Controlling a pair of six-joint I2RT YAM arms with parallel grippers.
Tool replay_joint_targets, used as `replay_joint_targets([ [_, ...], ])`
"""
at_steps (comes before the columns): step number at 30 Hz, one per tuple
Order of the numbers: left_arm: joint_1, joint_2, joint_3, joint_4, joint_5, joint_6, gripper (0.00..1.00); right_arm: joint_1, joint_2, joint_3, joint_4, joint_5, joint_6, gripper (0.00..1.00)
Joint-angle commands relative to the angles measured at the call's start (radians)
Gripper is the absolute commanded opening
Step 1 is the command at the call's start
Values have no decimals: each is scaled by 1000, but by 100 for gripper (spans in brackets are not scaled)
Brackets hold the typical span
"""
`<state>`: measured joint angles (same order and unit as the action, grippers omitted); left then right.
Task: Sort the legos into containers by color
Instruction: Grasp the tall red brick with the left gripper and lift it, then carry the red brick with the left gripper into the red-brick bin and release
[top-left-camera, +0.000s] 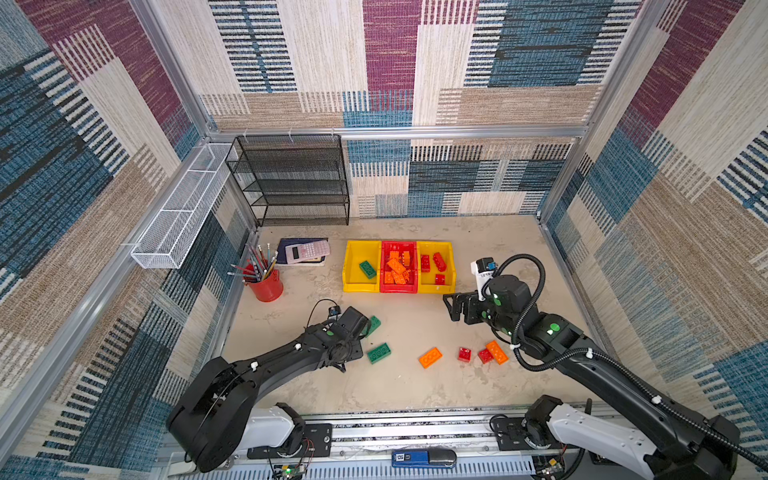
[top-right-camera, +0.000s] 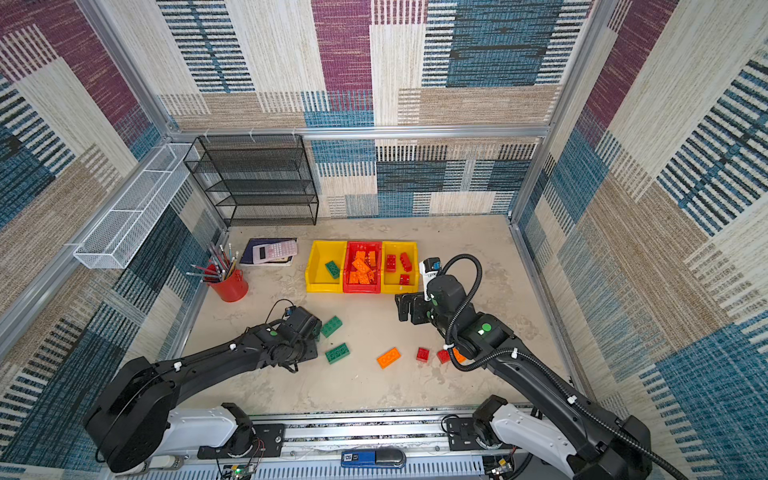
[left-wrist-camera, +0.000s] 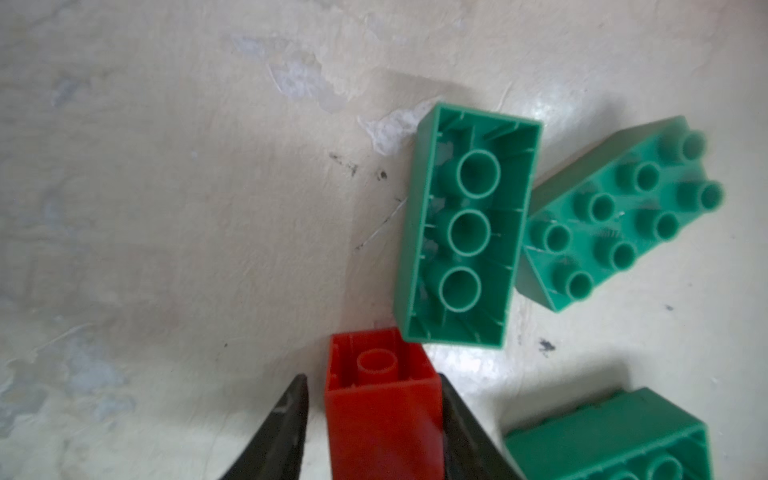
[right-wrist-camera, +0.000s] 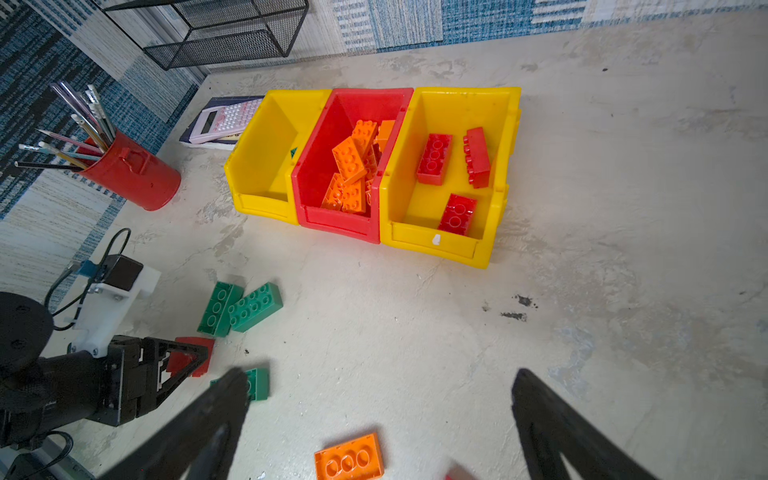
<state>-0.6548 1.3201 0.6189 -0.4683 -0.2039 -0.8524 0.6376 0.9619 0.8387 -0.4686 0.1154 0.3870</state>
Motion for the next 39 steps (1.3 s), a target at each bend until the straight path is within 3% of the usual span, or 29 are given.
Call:
replay_joint_targets([
  [1,1,5,5,-2,8,18,44,0,3,4,16,2,8,100],
  [12,2,-28,69,-118,-30,47,26,0,-10,-13,41,-9,25,100],
  [23,1,-35,259,-181,-55,131,25,0,-52,-22,52,-18,30,100],
  [30,1,163,584,-181,-48,231,26,0,-66,-23,55,-27,34,100],
  [39,-2,515,1022,-181,112,287,27,0,-120,-30,40,-15,73,100],
])
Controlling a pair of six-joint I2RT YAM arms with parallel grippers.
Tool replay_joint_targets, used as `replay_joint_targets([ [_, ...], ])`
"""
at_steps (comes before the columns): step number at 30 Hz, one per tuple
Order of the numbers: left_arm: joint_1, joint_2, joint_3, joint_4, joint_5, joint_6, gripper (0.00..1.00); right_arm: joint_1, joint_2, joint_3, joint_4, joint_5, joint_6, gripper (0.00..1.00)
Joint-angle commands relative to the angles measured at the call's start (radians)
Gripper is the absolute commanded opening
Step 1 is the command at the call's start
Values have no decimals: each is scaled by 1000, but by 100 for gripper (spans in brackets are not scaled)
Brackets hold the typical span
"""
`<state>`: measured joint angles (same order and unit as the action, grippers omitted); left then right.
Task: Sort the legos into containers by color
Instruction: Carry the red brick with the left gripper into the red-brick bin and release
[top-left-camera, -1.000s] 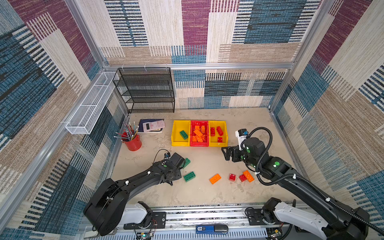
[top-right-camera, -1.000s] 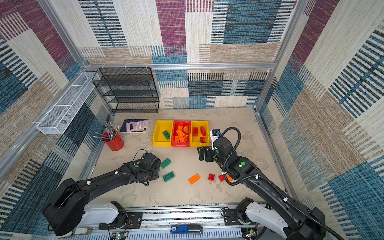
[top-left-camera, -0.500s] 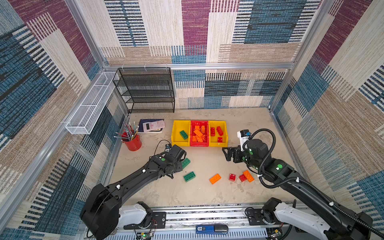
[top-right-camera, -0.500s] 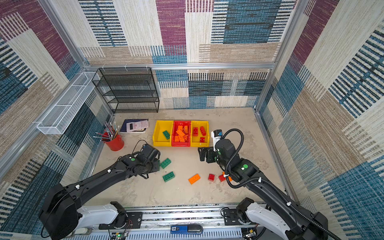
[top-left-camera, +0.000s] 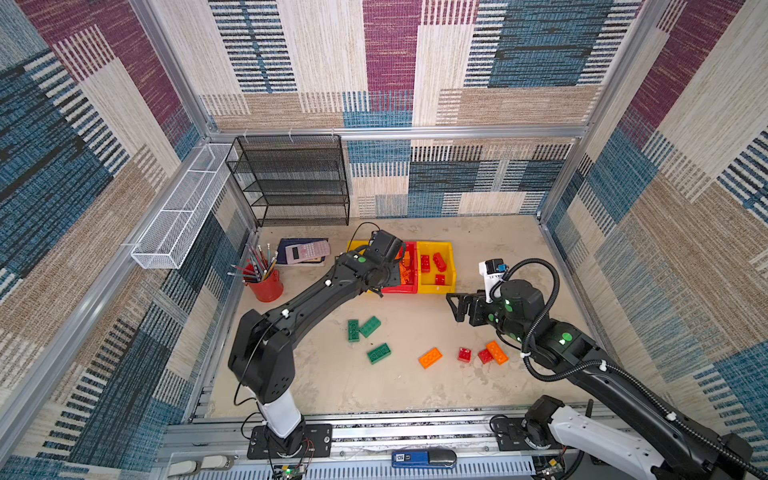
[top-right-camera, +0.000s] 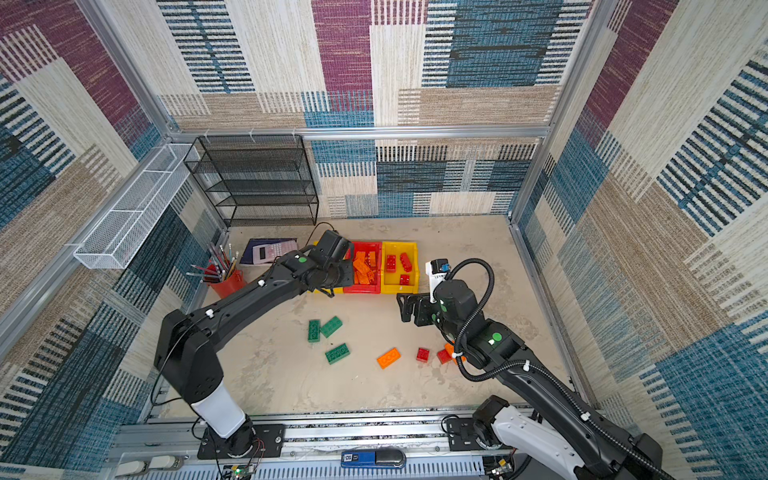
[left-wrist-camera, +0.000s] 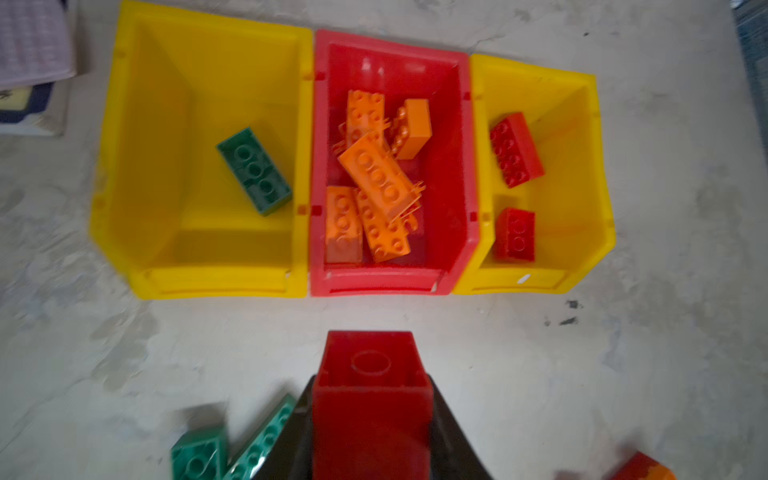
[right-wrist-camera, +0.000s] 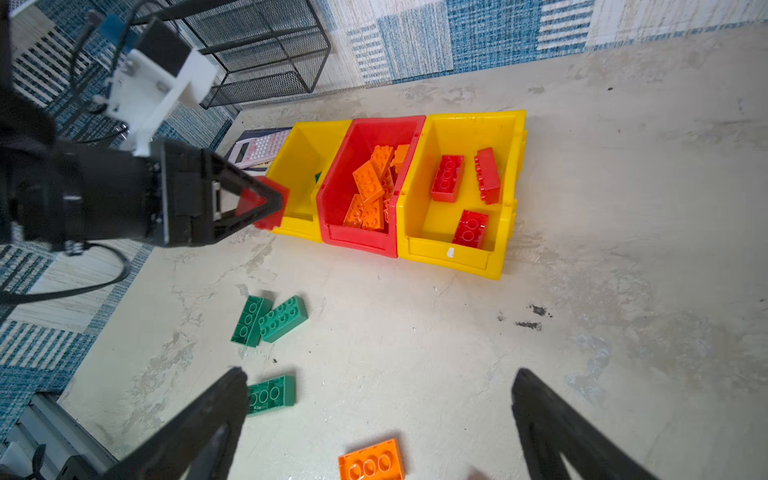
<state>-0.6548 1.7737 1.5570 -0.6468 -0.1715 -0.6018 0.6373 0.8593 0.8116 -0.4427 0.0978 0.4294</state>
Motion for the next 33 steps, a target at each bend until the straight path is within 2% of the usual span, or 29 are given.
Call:
replay_joint_targets([
  [1,-2,108,137,-3,109,37,27,0,-29,-8,15,1,39,100],
  [7,-23,379,488,-71,219,55,27,1,-56,6,-38,55,44,100],
  [11,-28,554,720,-136,293,60,28,1,-64,10,-48,49,55,100],
  [15,-27,664,870,-175,316,54,30,0,-59,10,-53,60,55,100],
  [16,-26,681,891,-179,311,56,36,1,-59,9,-54,67,53,100],
  [18,-26,695,907,-182,297,48,56,1,-57,13,-62,75,51,100],
  [20,-23,698,909,-172,295,48,76,0,-59,16,-66,77,48,100],
  [22,-23,688,909,-172,296,49,80,0,-61,17,-67,76,47,100],
  [26,-23,611,853,-175,311,54,81,0,-63,23,-70,69,45,100],
  [28,-25,513,723,-141,296,58,80,1,-62,27,-67,63,44,100],
  [33,-25,153,199,38,162,66,80,1,-37,24,-41,25,39,100],
])
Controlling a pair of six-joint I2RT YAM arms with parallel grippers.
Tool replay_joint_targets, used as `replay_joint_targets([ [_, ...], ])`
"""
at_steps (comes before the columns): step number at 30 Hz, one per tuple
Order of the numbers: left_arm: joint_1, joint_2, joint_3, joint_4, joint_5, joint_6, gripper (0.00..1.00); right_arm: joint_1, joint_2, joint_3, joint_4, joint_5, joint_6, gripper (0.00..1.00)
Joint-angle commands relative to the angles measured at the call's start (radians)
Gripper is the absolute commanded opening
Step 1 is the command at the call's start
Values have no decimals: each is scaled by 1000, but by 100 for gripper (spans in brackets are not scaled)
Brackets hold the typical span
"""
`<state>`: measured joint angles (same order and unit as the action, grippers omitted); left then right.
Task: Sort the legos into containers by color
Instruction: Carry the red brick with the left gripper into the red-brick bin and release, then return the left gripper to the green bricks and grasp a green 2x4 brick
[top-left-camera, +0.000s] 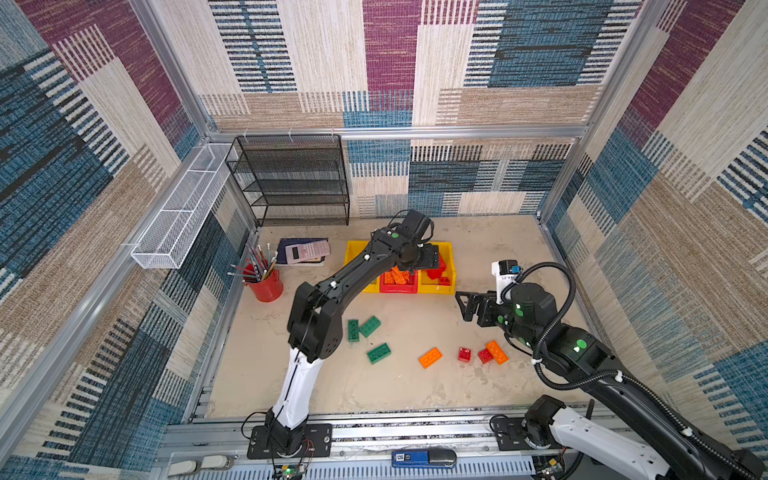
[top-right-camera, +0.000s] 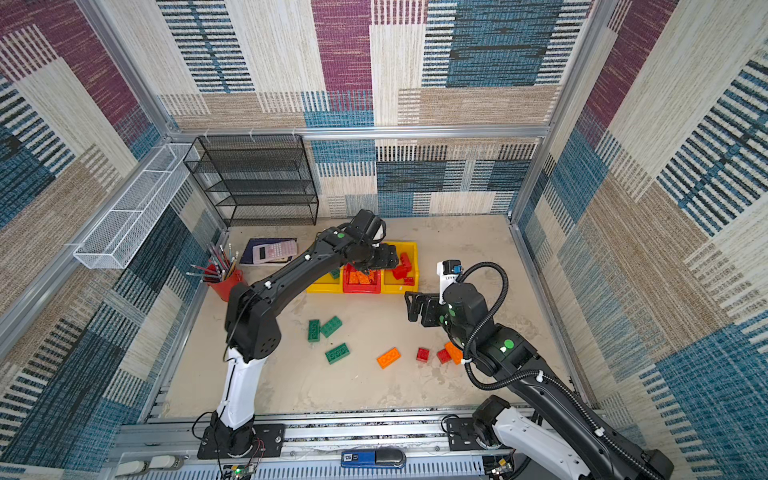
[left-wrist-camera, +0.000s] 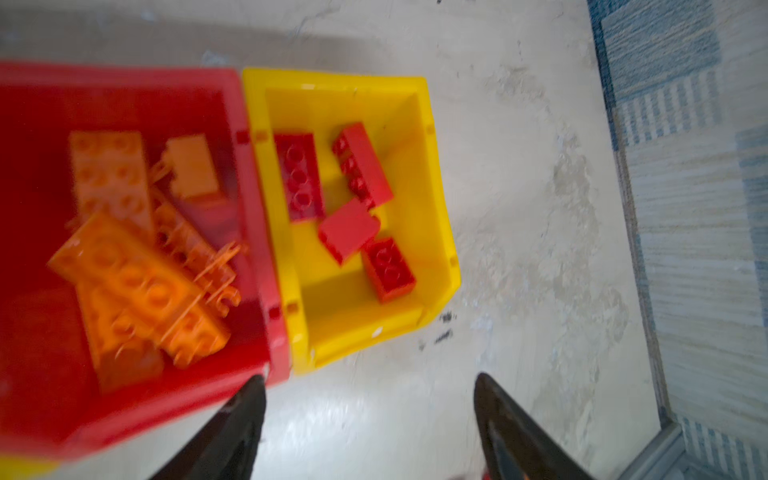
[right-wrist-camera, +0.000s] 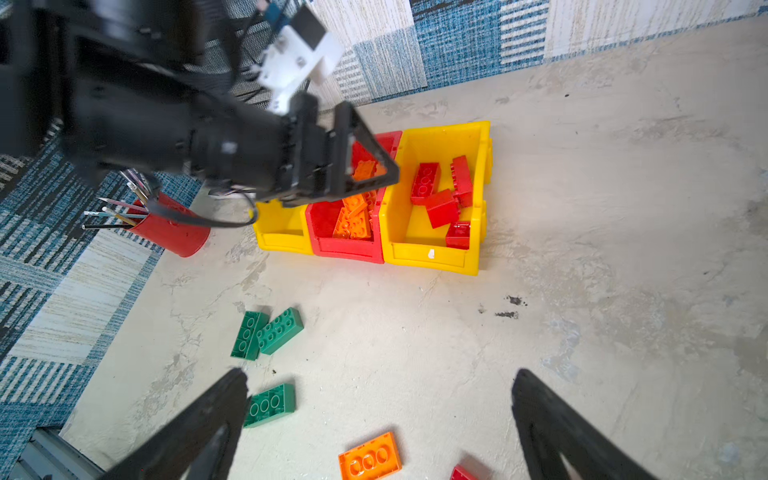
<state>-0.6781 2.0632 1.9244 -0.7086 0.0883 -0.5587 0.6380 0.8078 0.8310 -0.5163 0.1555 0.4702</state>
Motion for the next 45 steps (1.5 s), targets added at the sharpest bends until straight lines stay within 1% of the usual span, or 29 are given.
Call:
replay_joint_targets([
  [1,-1,-199,-250,109,-134,27,80,0,25,4,38,-44,-4,100],
  [4,-1,-371,-485,101,-234,31,78,0,58,7,56,-78,-11,100],
  [8,-1,-568,-738,67,-326,6,77,2,102,8,83,-122,-13,100],
  [12,-1,-741,-965,89,-370,-35,76,5,143,14,109,-167,-10,100],
  [15,2,-810,-1063,112,-375,-56,75,17,169,18,125,-191,-3,100],
  [18,12,-817,-1105,140,-372,-58,75,48,198,28,124,-185,11,100],
  [21,41,-795,-1128,165,-356,-51,74,98,226,42,105,-153,28,100],
  [24,75,-773,-1158,210,-317,-34,75,154,246,52,90,-110,53,100],
  [27,102,-748,-1161,242,-285,-24,74,183,255,47,91,-93,75,100],
  [30,122,-715,-1162,275,-260,-11,74,190,262,48,93,-80,90,100],
  [35,147,-645,-1159,297,-214,0,70,193,271,65,76,-55,94,100],
  [45,174,-595,-1136,312,-222,14,69,193,302,69,79,-43,97,100],
])
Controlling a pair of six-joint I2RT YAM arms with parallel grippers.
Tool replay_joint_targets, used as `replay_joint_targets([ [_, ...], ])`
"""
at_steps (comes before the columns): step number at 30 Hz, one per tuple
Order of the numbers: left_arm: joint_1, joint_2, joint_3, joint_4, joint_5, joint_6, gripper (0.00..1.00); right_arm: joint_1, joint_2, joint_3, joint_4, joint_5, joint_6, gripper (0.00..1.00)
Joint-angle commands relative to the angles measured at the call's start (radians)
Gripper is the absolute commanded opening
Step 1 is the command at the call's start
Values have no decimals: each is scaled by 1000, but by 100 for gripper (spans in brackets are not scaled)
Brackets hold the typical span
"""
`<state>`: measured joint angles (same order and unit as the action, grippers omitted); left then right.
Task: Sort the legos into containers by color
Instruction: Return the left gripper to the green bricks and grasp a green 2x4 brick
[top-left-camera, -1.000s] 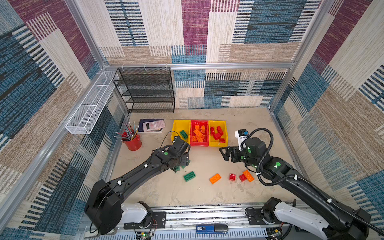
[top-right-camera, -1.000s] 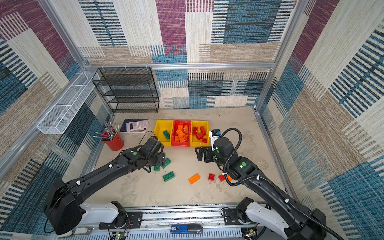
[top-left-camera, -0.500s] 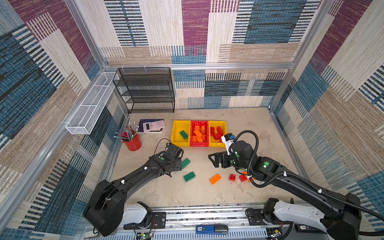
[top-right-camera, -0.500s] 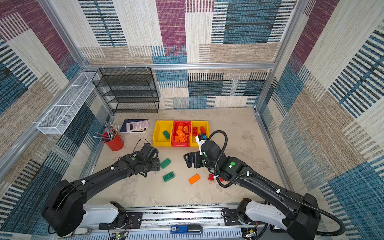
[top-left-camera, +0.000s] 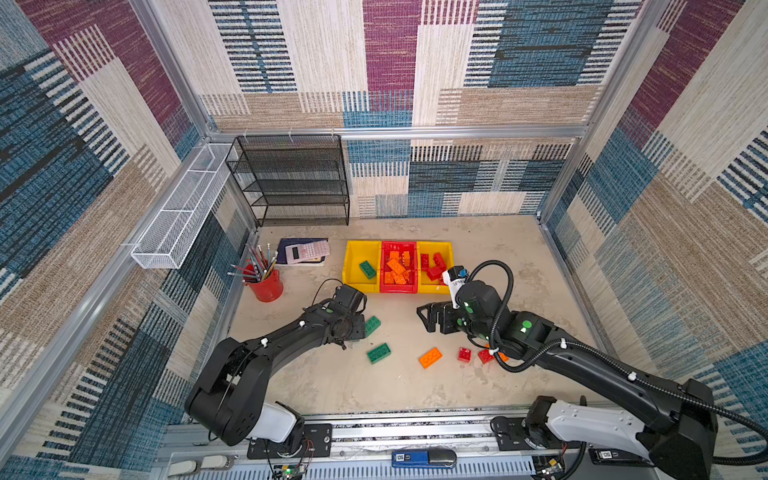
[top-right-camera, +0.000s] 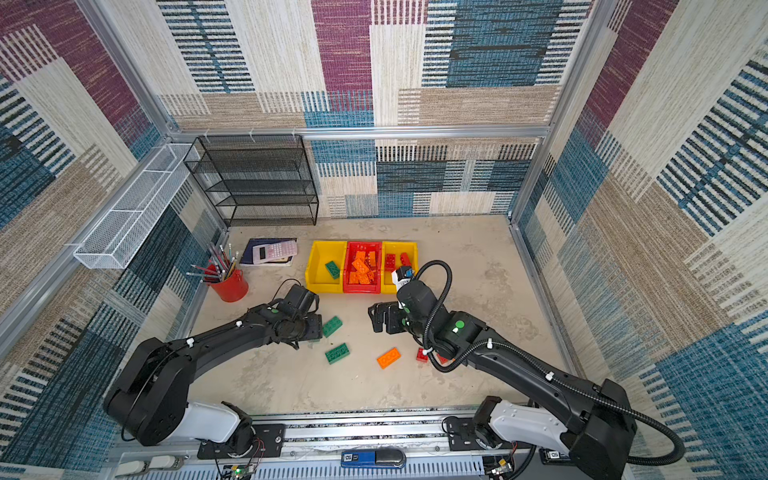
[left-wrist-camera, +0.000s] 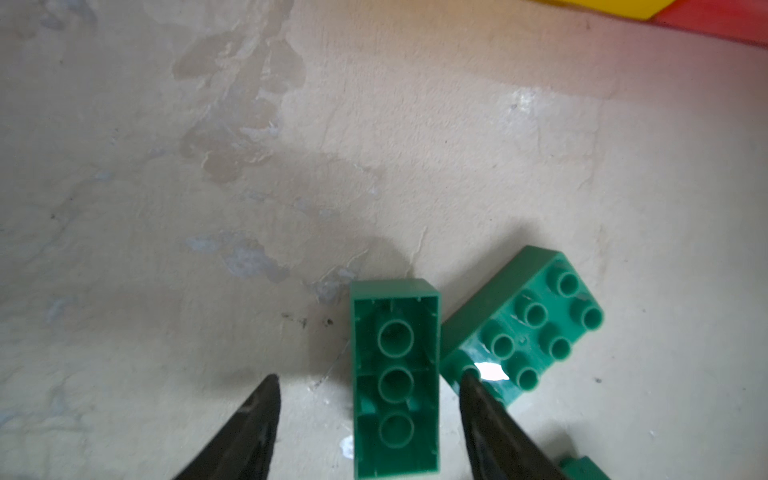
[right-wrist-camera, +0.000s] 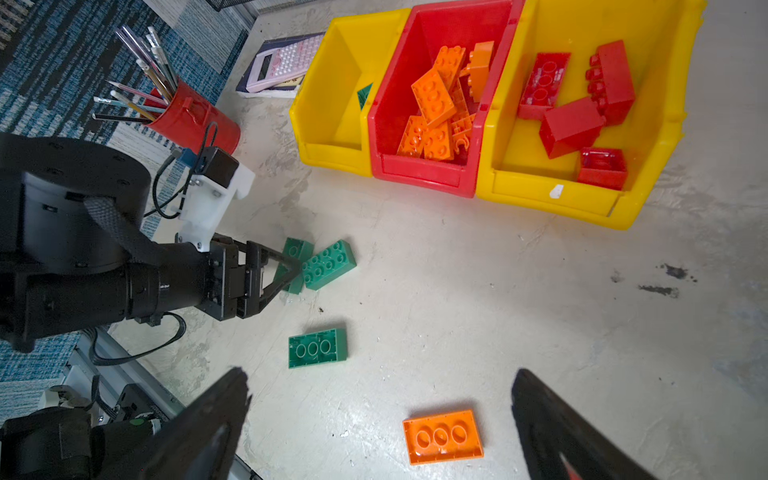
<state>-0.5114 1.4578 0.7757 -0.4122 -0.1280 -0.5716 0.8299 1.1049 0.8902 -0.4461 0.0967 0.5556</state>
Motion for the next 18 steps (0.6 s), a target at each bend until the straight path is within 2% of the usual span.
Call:
replay_joint_targets([
  [1,15,14,14,18,-3,28,68,1,7,11,9,19,11,100],
  [18,29,59,19,23,18,25,66,1,30,15,6,30,2,100],
])
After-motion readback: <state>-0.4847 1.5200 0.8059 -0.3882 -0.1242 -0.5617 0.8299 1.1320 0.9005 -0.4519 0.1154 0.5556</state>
